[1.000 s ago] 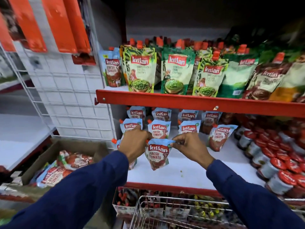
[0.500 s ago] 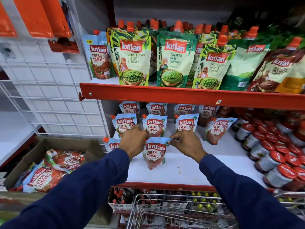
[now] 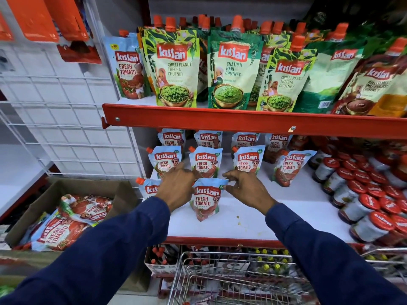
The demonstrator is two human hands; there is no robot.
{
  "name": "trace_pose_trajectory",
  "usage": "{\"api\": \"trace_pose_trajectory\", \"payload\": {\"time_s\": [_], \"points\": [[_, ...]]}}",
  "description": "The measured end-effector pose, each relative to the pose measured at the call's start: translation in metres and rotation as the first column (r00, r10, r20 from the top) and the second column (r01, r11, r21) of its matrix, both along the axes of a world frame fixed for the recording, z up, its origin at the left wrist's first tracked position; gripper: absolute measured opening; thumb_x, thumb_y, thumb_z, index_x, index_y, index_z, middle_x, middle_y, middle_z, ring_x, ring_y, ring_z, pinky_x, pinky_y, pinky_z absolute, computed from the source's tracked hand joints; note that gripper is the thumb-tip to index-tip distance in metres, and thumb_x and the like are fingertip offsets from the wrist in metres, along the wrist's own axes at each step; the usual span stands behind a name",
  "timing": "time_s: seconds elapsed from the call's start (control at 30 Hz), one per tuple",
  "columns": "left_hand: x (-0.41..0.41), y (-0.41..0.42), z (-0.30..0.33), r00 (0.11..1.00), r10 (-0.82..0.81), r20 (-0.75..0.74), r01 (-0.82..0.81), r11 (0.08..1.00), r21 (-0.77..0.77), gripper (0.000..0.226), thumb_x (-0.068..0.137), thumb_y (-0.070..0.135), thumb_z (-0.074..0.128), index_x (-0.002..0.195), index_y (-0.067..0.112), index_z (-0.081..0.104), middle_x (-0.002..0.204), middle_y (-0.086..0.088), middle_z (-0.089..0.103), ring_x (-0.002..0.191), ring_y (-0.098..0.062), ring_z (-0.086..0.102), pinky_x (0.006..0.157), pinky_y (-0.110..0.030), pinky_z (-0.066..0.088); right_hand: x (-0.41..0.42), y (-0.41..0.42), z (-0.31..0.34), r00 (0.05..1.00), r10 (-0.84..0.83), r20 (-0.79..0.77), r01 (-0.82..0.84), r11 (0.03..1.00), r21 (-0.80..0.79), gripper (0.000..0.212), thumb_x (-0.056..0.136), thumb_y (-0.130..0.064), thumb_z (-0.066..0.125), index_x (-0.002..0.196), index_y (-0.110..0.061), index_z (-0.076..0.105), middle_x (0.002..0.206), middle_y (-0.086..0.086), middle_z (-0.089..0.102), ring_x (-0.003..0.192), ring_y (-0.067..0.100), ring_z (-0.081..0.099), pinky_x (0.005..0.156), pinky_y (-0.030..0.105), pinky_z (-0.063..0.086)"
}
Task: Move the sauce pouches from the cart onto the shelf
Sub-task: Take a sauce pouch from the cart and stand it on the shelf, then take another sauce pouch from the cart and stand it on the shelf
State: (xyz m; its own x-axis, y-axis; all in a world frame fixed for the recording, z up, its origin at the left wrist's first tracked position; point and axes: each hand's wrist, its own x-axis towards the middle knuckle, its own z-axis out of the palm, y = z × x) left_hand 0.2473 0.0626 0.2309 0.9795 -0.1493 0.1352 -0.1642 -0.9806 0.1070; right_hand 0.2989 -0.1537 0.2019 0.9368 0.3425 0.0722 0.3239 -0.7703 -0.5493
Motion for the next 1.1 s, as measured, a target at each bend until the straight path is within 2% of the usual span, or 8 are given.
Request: {"api": "trace_pose_trajectory", "payload": {"time_s": [0.1, 0.2, 0.37, 0.5, 0.63, 0.77, 0.97, 1.1], "points": [[-0.011, 0.000, 0.001, 0.993, -0.046, 0.111, 0.038, 0.997, 0.069, 0.061, 0.084, 0.028, 0.073, 0.138, 0.015, 0.047, 0.138, -0.010, 0.057, 0.129, -0.031, 0.041, 0.107, -0.047, 0.037, -0.012, -0.005, -0.005, 0.994, -0.002, 0.108, 0.009, 0.998, -0.063, 0.055, 0.089, -0.031, 0.069, 0.141, -0.023, 0.051, 0.141, 0.003, 0.061, 0.118, 0.025, 0.062, 0.093, 0.040, 0.055], [-0.043, -0.010, -0.006, 0.980, -0.093, 0.175, 0.075, 0.991, 0.109, 0.072, 0.084, 0.034, 0.069, 0.145, 0.014, 0.036, 0.154, -0.013, 0.038, 0.140, -0.038, 0.031, 0.111, -0.057, 0.029, -0.038, -0.016, -0.022, 0.982, 0.022, 0.190, 0.002, 0.992, -0.124, 0.071, 0.091, -0.034, 0.065, 0.153, -0.020, 0.033, 0.160, 0.006, 0.037, 0.147, 0.028, 0.035, 0.114, 0.046, 0.040], [-0.095, -0.032, -0.057, 0.974, -0.202, 0.105, 0.185, 0.972, 0.148, 0.089, 0.086, 0.045, 0.063, 0.154, 0.016, 0.013, 0.164, -0.015, 0.005, 0.149, -0.043, 0.003, 0.114, -0.069, 0.017, -0.096, -0.040, -0.071, 0.958, 0.054, 0.282, 0.040, 0.947, -0.318, 0.089, 0.091, -0.039, 0.057, 0.159, -0.023, 0.001, 0.169, 0.009, -0.003, 0.156, 0.033, -0.004, 0.124, 0.058, 0.010], [-0.126, -0.056, -0.107, 0.971, -0.228, -0.070, 0.233, 0.970, 0.070, 0.093, 0.091, 0.045, 0.058, 0.154, 0.019, -0.006, 0.162, -0.015, -0.015, 0.147, -0.039, -0.018, 0.118, -0.064, -0.001, -0.135, -0.067, -0.114, 0.978, 0.049, 0.203, 0.044, 0.901, -0.432, 0.095, 0.089, -0.037, 0.057, 0.159, -0.020, -0.005, 0.168, 0.012, -0.012, 0.153, 0.033, -0.018, 0.122, 0.064, 0.003], [-0.152, -0.082, -0.165, 0.920, -0.259, -0.293, 0.273, 0.962, 0.005, 0.079, 0.097, 0.039, 0.049, 0.154, 0.017, -0.001, 0.164, -0.013, -0.008, 0.149, -0.035, -0.014, 0.122, -0.057, 0.006, -0.167, -0.095, -0.165, 0.999, 0.007, 0.031, 0.010, 0.857, -0.515, 0.088, 0.089, -0.032, 0.059, 0.159, -0.014, 0.008, 0.168, 0.012, -0.004, 0.154, 0.037, -0.007, 0.122, 0.063, 0.009], [-0.167, -0.109, -0.211, 0.843, -0.303, -0.444, 0.299, 0.951, -0.081, 0.061, 0.097, 0.026, 0.051, 0.150, 0.009, 0.027, 0.159, -0.013, 0.030, 0.147, -0.033, 0.022, 0.119, -0.046, 0.027, -0.189, -0.116, -0.199, 0.980, -0.016, -0.196, -0.088, 0.855, -0.511, 0.076, 0.087, -0.031, 0.061, 0.154, -0.016, 0.029, 0.161, 0.009, 0.035, 0.149, 0.033, 0.028, 0.116, 0.049, 0.029], [-0.166, -0.142, -0.259, 0.810, -0.197, -0.552, 0.156, 0.980, -0.122, 0.043, 0.090, 0.000, 0.053, 0.132, 0.003, 0.049, 0.120, -0.017, 0.065, 0.100, -0.032, 0.063, 0.076, -0.039, 0.057, -0.199, -0.127, -0.244, 0.921, -0.050, -0.387, -0.175, 0.834, -0.523, 0.051, 0.088, -0.042, 0.064, 0.135, -0.022, 0.058, 0.125, 0.005, 0.070, 0.118, 0.026, 0.063, 0.091, 0.039, 0.056], [-0.162, -0.150, -0.276, 0.803, -0.130, -0.582, 0.099, 0.991, -0.085, 0.023, 0.085, -0.002, 0.059, 0.105, 0.007, 0.063, 0.094, -0.015, 0.071, 0.080, -0.031, 0.067, 0.070, -0.046, 0.060, -0.202, -0.129, -0.264, 0.918, -0.077, -0.390, -0.142, 0.852, -0.503, 0.034, 0.092, -0.037, 0.062, 0.123, -0.024, 0.066, 0.113, 0.003, 0.073, 0.109, 0.027, 0.066, 0.085, 0.036, 0.053]]}}
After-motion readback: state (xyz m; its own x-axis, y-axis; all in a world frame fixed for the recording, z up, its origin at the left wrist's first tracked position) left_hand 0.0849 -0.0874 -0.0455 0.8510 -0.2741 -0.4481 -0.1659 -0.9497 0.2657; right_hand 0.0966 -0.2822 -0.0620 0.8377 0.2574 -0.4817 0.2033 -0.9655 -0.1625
